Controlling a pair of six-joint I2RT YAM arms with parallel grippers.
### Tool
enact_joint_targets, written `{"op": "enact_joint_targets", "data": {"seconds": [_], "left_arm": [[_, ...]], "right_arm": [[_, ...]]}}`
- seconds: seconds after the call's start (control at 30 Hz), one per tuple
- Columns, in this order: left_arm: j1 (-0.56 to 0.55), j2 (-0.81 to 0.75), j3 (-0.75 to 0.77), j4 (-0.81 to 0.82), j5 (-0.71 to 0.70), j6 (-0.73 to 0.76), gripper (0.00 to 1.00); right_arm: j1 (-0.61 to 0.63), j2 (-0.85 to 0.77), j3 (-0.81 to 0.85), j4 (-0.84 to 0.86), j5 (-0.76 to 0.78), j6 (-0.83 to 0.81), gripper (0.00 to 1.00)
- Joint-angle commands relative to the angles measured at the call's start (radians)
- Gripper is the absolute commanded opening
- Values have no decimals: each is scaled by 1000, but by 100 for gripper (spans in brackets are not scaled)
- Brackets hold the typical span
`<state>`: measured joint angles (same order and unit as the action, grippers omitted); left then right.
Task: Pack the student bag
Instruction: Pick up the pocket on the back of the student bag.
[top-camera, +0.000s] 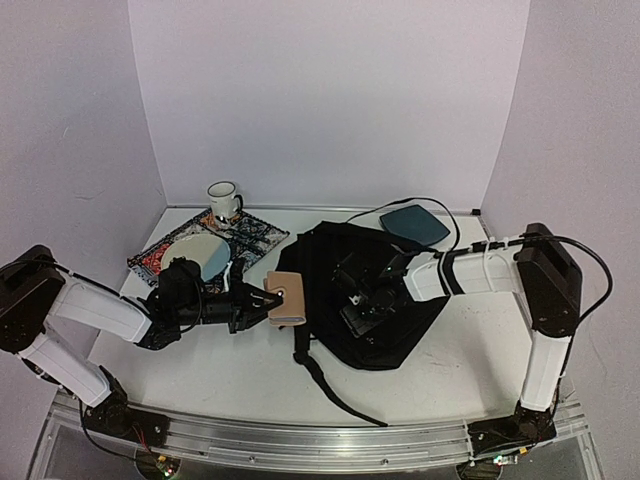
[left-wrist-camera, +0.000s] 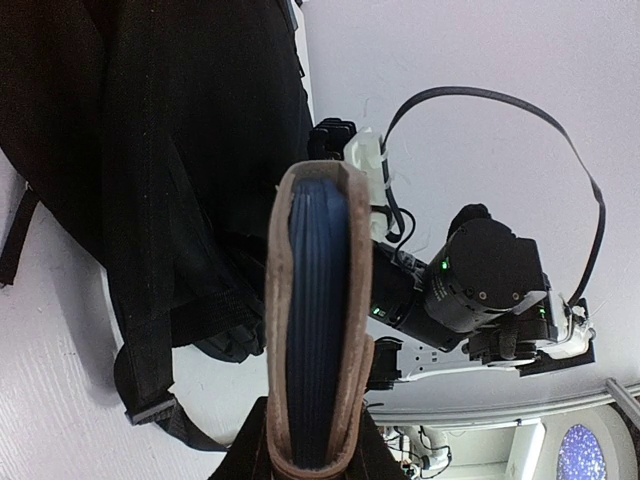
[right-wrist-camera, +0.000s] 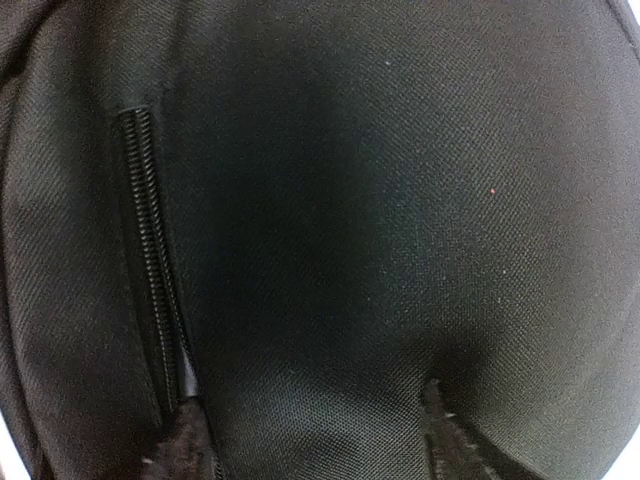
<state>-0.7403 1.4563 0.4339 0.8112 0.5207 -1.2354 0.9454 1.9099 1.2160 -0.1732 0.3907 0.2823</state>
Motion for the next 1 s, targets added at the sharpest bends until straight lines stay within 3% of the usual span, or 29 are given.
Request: {"op": "enact_joint_targets", "data": {"seconds": [0.0,0.1,0.53,0.97], "left_arm": [[-1,0,12,50,5,5,0],[-1,8,18,50,5,5,0],[-19,38,40,47,13,2,0],[-80,130,145,44,33,-21,0]], "right_arm": [[-14,68,-39,-94,98,41,58],[6,51,-25,-94,118,37,43],[39,-36,30,-94,274,19,0],[64,-146,75,-93,198,6,0]]}}
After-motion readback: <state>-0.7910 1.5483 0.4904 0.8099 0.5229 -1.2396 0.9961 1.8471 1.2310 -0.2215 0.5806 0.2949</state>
